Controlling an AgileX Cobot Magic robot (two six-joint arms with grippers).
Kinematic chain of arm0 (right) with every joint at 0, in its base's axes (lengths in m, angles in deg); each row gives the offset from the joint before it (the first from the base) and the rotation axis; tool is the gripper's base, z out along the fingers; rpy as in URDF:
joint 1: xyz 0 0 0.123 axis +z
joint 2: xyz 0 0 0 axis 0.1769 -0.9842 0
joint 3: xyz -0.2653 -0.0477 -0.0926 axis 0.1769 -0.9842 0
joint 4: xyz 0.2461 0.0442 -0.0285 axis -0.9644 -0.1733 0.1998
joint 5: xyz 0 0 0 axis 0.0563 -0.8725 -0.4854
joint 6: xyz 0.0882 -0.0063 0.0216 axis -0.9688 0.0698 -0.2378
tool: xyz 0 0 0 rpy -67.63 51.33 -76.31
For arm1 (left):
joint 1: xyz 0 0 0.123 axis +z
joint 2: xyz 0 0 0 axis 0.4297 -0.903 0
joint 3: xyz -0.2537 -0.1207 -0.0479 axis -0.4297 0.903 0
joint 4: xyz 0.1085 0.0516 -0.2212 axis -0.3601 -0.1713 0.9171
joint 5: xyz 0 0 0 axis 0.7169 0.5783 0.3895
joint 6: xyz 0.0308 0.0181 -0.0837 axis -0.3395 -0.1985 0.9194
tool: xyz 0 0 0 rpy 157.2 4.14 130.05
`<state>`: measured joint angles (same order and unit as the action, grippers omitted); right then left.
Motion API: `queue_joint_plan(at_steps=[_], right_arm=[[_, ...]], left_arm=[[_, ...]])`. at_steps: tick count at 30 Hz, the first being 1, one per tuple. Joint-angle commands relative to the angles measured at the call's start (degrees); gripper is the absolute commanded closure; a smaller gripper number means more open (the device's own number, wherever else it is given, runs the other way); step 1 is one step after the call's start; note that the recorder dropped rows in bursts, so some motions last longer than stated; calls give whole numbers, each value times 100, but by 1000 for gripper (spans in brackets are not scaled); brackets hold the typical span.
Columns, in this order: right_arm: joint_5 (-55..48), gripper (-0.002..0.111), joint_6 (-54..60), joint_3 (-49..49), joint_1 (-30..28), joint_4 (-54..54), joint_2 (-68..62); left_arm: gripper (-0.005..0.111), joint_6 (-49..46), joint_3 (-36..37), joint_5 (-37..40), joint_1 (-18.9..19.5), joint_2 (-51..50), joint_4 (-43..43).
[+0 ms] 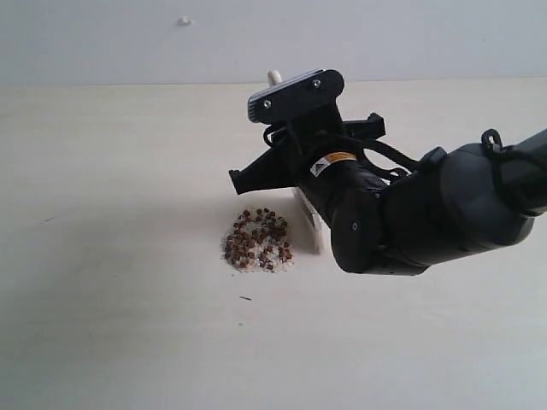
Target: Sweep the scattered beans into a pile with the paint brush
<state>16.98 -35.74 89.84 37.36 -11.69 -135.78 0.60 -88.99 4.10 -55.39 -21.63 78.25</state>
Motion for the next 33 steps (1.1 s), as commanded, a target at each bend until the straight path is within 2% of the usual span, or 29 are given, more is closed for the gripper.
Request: queue_joint_plan(at_steps=[1, 6, 9, 18, 21, 23, 25, 26, 27, 28, 29, 31, 33], right_arm=[[-322, 108, -794, 4, -22, 755, -17], [-384, 108, -1295, 4, -22, 1115, 33], [-400, 108, -1216, 4, -22, 1145, 166], [-400, 108, 185, 4, -22, 279, 1019], [-389, 108, 755, 4, -22, 290, 1151], [-385, 108, 1073, 4, -70, 696, 1132], [-374, 108, 1001, 4, -295, 1635, 1015], [-250, 108, 694, 4, -512, 2437, 872], [-206, 108, 420, 4, -619, 2803, 814], [-23, 108, -286, 4, -917, 3811, 664], [101, 108, -513, 4, -1037, 4368, 574], [738, 108, -2114, 119, -1609, 6530, 225], [840, 108, -2916, 393, -1886, 7786, -26]], left_arm=[[107, 13, 3, -11, 14, 19, 51], [107, 13, 3, -11, 14, 19, 51], [107, 13, 3, -11, 14, 19, 51], [107, 13, 3, -11, 14, 19, 51], [107, 13, 3, -11, 14, 19, 51], [107, 13, 3, -11, 14, 19, 51], [107, 13, 3, -11, 14, 19, 51], [107, 13, 3, -11, 14, 19, 51], [107, 13, 3, -11, 14, 19, 51], [107, 13, 3, -11, 14, 19, 51], [107, 13, 3, -11, 14, 19, 51], [107, 13, 3, -11, 14, 19, 51], [107, 13, 3, -11, 14, 19, 51]])
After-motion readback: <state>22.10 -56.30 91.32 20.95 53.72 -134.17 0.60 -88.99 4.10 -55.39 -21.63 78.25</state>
